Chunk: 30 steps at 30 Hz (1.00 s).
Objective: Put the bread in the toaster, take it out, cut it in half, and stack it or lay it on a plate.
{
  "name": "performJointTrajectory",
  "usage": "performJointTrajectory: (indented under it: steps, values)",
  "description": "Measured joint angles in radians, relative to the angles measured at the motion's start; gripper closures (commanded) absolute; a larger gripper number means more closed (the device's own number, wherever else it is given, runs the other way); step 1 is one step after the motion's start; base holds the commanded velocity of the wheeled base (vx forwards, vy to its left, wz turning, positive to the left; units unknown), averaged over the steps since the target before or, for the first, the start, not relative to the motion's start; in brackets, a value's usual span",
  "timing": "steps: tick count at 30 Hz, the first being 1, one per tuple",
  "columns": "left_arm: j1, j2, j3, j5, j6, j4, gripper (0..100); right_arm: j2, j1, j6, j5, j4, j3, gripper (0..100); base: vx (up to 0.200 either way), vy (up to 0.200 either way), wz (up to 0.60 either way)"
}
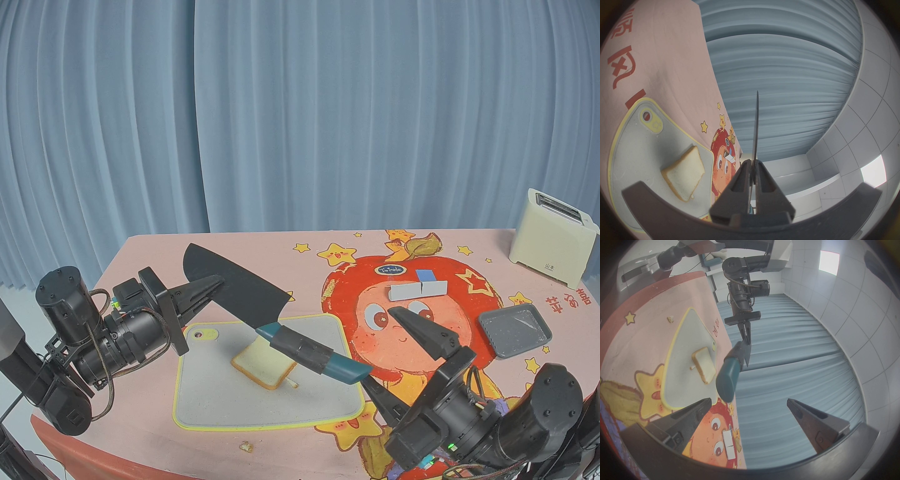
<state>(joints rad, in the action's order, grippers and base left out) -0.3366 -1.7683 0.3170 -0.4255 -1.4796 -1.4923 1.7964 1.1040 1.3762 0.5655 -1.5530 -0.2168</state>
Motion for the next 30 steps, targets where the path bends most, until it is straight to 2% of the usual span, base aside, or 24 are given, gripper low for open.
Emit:
performJointTrajectory:
  steps: [4,8,13,21,30]
  values:
    - [0.000,0.002,0.004,0.000,-0.049,-0.001,100,0.029,0.021,0.046,-0.001,0.000,-0.053,0,0.000,0.000,0.00]
    - [0.002,0.003,0.010,0.001,-0.069,-0.001,100,0.069,0.033,0.061,0.000,0.000,-0.103,0,0.000,0.000,0.00]
    - [0.001,0.005,0.011,0.001,-0.071,-0.001,100,0.118,0.035,0.069,0.001,0.000,-0.153,0,0.000,0.000,0.00]
    - [-0.001,0.007,0.007,0.000,-0.070,-0.001,100,0.190,0.032,0.134,-0.002,0.000,-0.285,0,0.000,0.000,0.00]
    - [-0.002,0.009,0.002,0.000,-0.068,-0.001,100,0.265,0.026,0.144,-0.003,0.000,-0.380,0,0.000,0.000,0.00]
